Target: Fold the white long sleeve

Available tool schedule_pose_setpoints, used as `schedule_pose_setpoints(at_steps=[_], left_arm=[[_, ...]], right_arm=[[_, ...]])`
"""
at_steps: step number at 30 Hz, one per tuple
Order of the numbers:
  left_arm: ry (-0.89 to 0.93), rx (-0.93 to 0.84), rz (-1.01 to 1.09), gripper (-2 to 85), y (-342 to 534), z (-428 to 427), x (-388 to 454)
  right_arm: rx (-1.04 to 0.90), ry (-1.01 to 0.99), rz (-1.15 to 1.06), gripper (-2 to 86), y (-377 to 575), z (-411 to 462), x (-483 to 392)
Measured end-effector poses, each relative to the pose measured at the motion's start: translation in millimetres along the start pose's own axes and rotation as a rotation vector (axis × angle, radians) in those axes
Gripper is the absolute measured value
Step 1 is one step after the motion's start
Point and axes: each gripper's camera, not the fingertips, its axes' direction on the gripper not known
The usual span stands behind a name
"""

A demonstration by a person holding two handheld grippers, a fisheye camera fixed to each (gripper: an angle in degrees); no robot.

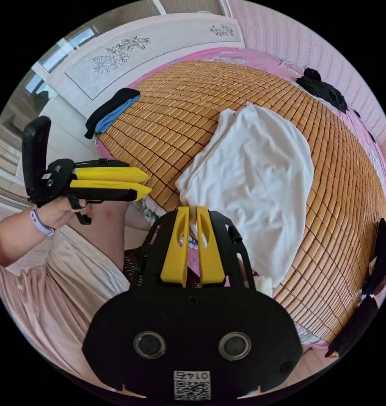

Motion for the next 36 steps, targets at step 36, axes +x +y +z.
schedule_pose_setpoints(at_steps=[36], left_arm=[[-0.329, 0.308, 0.2, 1.9, -267.9, -177.6, 18.6]], right_arm=[[0.848, -0.545, 0.502, 0.8, 215.7, -292.6, 237.0]])
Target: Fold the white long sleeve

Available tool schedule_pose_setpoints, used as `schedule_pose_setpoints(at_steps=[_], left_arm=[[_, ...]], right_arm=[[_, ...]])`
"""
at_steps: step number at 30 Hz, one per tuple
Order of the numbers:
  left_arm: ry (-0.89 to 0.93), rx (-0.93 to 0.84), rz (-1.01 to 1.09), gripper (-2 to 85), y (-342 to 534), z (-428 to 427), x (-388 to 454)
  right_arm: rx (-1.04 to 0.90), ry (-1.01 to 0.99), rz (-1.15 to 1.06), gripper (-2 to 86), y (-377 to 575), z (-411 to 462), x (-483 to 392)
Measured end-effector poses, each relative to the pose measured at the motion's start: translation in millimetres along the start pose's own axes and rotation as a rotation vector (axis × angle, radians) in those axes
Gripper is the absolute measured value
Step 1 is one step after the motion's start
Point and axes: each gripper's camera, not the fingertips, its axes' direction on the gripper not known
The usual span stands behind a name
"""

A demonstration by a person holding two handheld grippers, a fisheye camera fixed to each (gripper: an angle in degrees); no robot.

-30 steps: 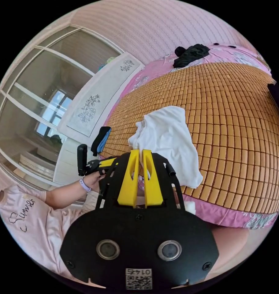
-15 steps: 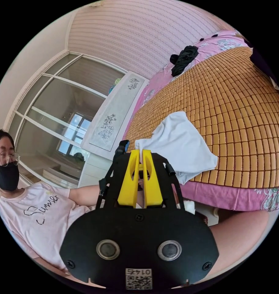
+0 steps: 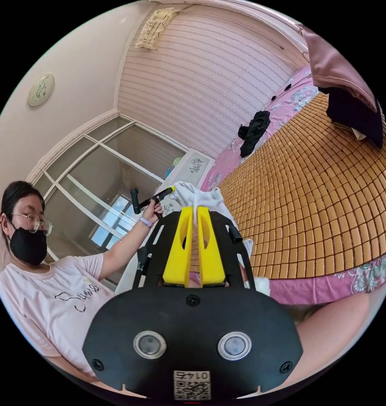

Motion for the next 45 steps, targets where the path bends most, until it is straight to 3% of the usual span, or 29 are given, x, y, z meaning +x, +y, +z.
schedule_pose_setpoints(at_steps=[3, 6, 8, 13, 19, 25, 28, 30, 36, 40, 45], left_arm=[[-0.007, 0.121, -0.094, 4.1, -51.0, -2.9, -5.0], [0.173, 0.084, -0.154, 7.8, -61.9, 22.5, 1.9], [0.227, -0.018, -0.076, 9.2, -41.4, 43.8, 25.8], [0.138, -0.159, 0.063, 8.0, 72.5, 54.2, 64.5], [0.186, -0.383, 0.079, 8.1, 199.1, 69.7, 110.6], [0.315, -0.516, -0.13, 9.0, 177.8, 127.7, 134.6], [0.267, -0.55, -0.122, 1.4, 161.8, 132.6, 129.1], [0.248, -0.509, -0.157, 0.7, 154.6, 117.1, 108.6], [0.213, -0.04, -0.249, 3.0, 145.6, -25.4, 25.7], [0.281, -0.142, -0.301, 6.2, 173.3, -30.8, 4.1], [0.206, -0.326, -0.35, 6.4, 210.0, -20.1, -8.5]], right_arm=[[0.008, 0.015, 0.064, 0.7, -1.6, -1.3, 12.7], [0.038, 0.111, 0.146, 0.8, 0.5, -3.1, 27.9], [0.042, 0.194, 0.187, 0.8, 1.1, -4.6, 38.8], [-0.06, 0.327, 0.3, 0.8, -2.0, 4.6, 73.8], [-0.062, 0.287, 0.309, 0.8, -16.8, 17.5, 77.9], [-0.083, 0.113, 0.217, 0.8, -36.2, 37.9, 39.9], [-0.071, 0.12, 0.107, 0.8, -50.1, 37.0, 18.4], [-0.039, 0.193, 0.076, 0.8, -55.8, 31.0, 15.6], [-0.124, 0.337, 0.187, 0.5, -36.3, 56.9, 58.9], [-0.232, 0.435, 0.302, 0.4, -13.4, 90.3, 88.5], [-0.303, 0.504, 0.282, 0.4, -9.9, 111.2, 86.5]])
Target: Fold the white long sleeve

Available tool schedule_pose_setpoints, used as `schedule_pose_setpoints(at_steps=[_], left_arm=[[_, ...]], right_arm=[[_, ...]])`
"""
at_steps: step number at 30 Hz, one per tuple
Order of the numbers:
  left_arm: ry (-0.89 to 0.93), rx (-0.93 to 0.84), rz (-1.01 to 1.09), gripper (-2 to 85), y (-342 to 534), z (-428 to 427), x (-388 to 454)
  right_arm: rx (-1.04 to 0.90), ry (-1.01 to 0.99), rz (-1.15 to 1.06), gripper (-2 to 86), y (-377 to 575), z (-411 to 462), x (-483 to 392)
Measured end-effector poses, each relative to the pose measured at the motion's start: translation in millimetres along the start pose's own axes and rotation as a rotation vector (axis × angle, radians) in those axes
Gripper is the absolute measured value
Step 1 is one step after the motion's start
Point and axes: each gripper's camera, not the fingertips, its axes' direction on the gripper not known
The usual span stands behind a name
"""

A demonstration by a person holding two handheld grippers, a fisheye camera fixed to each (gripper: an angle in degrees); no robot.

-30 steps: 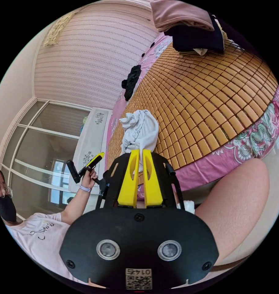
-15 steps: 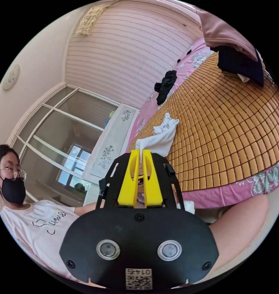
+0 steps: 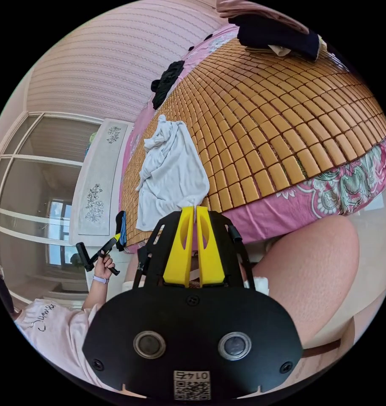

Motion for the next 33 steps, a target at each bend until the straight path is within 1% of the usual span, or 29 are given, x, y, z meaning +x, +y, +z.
schedule_pose_setpoints(at_steps=[2, 5, 7, 9, 11, 12, 13, 14, 16, 18, 19, 21, 23, 26, 32, 33], left_arm=[[-0.024, -0.042, -0.012, 6.4, -2.3, 7.5, -3.6], [-0.073, -0.058, -0.019, 7.1, -18.2, 17.4, -6.0], [-0.09, -0.06, -0.025, 8.2, -31.1, 26.8, -7.8], [-0.11, -0.112, -0.004, 8.5, -45.0, 41.4, -8.4], [-0.159, -0.218, -0.018, 7.8, -57.0, 59.7, -12.9], [-0.16, -0.238, -0.013, 7.4, -58.2, 62.6, -13.2], [-0.148, -0.217, 0.024, 3.6, -58.6, 59.9, -10.5], [-0.107, -0.238, 0.059, 1.1, -58.2, 59.4, -7.7], [-0.106, -0.249, 0.078, -0.1, -54.7, 50.1, -4.1], [-0.091, -0.213, 0.07, -0.5, -46.1, 29.6, -3.1], [-0.052, -0.18, 0.056, -0.7, -37.5, 12.8, -4.2], [-0.022, -0.154, 0.018, -0.8, -22.6, -6.9, -9.0], [0.013, -0.166, -0.064, -0.9, -5.5, -14.9, -19.9], [0.03, -0.218, -0.11, -0.9, 5.9, -10.4, -25.2], [0.017, -0.261, -0.11, -0.8, 13.2, -22.1, -14.9], [0.016, -0.261, -0.108, -0.8, 14.7, -24.4, -13.4]], right_arm=[[-0.018, 0.023, -0.006, 0.5, -0.7, 4.3, -5.5], [-0.081, 0.053, -0.028, 0.8, 0.7, 14.0, -16.1], [-0.127, 0.111, -0.038, 1.5, 4.7, 22.5, -23.4], [-0.132, 0.141, 0.001, 2.6, 7.5, 25.5, -25.0], [-0.095, 0.132, -0.011, 4.8, 11.3, 23.7, -31.1], [-0.064, 0.147, -0.031, 6.5, 13.6, 22.4, -37.5], [-0.048, 0.185, -0.053, 7.8, 14.5, 23.9, -44.9], [-0.045, 0.204, -0.063, 8.3, 14.6, 25.9, -48.5], [-0.095, 0.232, -0.077, 9.6, 11.5, 42.9, -58.4], [-0.147, 0.208, -0.052, 9.8, 9.0, 58.4, -60.7], [-0.173, 0.198, -0.038, 9.8, 8.6, 67.3, -61.9], [-0.178, 0.21, -0.034, 9.4, 11.6, 76.4, -66.0], [-0.2, 0.235, -0.037, 8.9, 16.5, 85.7, -70.5], [-0.196, 0.267, -0.056, 7.8, 27.1, 89.9, -79.6], [-0.216, 0.222, -0.079, 7.8, 54.1, 92.5, -96.0], [-0.21, 0.245, -0.109, 8.4, 62.0, 93.1, -103.7]])
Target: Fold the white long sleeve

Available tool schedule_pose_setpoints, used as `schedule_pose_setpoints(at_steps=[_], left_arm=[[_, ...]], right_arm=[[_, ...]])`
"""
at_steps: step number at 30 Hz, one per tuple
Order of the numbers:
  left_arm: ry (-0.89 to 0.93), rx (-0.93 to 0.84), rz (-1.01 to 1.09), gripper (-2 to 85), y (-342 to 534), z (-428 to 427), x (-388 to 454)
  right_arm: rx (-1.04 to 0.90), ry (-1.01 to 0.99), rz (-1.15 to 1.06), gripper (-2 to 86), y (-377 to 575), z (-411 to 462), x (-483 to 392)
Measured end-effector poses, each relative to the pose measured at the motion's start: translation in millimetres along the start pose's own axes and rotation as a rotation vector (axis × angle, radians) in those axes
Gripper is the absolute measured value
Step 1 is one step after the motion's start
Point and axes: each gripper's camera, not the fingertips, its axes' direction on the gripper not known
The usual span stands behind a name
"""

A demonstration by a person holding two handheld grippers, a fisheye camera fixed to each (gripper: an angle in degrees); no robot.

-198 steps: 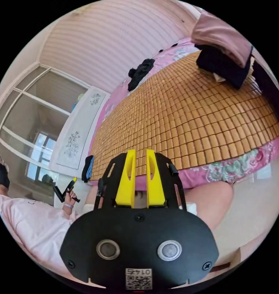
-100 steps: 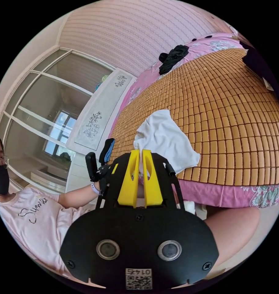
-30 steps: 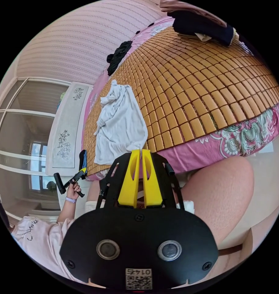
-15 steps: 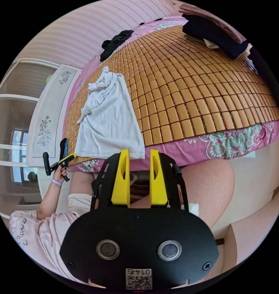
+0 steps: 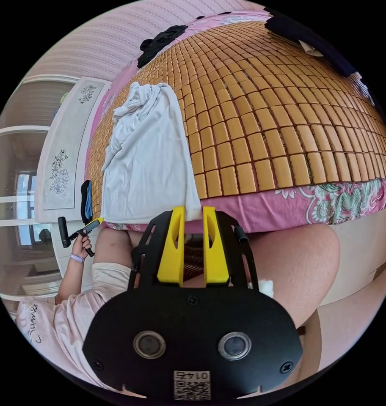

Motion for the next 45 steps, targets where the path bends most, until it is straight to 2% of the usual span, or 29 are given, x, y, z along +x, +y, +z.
schedule_pose_setpoints(at_steps=[4, 6, 9, 11, 12, 13, 16, 19, 24, 29, 34, 37, 39, 41, 45], left_arm=[[0.017, -0.014, -0.005, -0.8, 18.1, -9.4, 5.4], [0.04, -0.017, -0.015, -0.9, 26.3, -14.7, 4.7], [0.114, 0.04, -0.043, -0.9, 46.9, -37.2, -0.1], [0.178, 0.147, -0.001, -1.0, 69.3, -71.6, 6.0], [0.197, 0.176, 0.012, -1.0, 74.8, -81.9, 8.4], [0.232, 0.24, 0.038, -1.0, 85.2, -104.7, 13.8], [0.317, 0.43, 0.086, -1.0, 104.1, -172.5, 26.7], [0.398, 0.635, 0.177, -1.0, 117.6, -256.7, 45.8], [0.339, 0.969, 0.386, -1.0, 162.6, -417.5, 101.3], [0.264, 1.378, 0.58, -1.0, 274.6, -590.3, 150.9], [0.124, 1.654, 0.665, -1.0, 378.4, -692.7, 183.4], [0.077, 1.671, 0.665, -1.0, 393.3, -720.8, 193.5], [0.037, 1.607, 0.626, -1.0, 378.4, -721.4, 196.2], [-0.005, 1.463, 0.559, -1.0, 336.4, -701.8, 193.6], [-0.079, 1.193, 0.405, -1.0, 244.7, -641.7, 180.1]], right_arm=[[-0.02, 0.213, -0.066, 6.9, 19.5, 6.0, -32.7], [-0.051, 0.257, -0.123, 4.2, 27.5, 5.6, -41.3], [-0.064, -0.003, -0.137, 1.3, 43.6, -11.5, -32.6], [0.022, -0.215, -0.099, 1.0, 58.3, -35.8, -20.0], [0.11, -0.388, -0.08, 0.9, 69.1, -55.9, -11.2], [0.208, -0.561, -0.074, 0.8, 79.6, -77.1, -4.4], [0.474, -0.776, -0.227, 0.6, 101.8, -141.0, -14.6], [0.636, -0.729, -0.409, 0.5, 117.2, -212.9, -54.4], [0.864, -0.737, -0.694, 0.4, 158.0, -338.8, -140.9], [1.076, -0.774, -0.992, 0.3, 241.1, -467.8, -227.3], [1.228, -0.687, -1.238, 0.3, 335.7, -569.6, -305.6], [1.244, -0.601, -1.253, 0.3, 341.3, -582.3, -331.9], [1.199, -0.566, -1.202, 0.3, 318.7, -572.8, -339.8], [1.111, -0.534, -1.119, 0.3, 280.6, -551.3, -341.3], [0.844, -0.319, -0.848, 0.3, 160.8, -467.1, -334.6]])
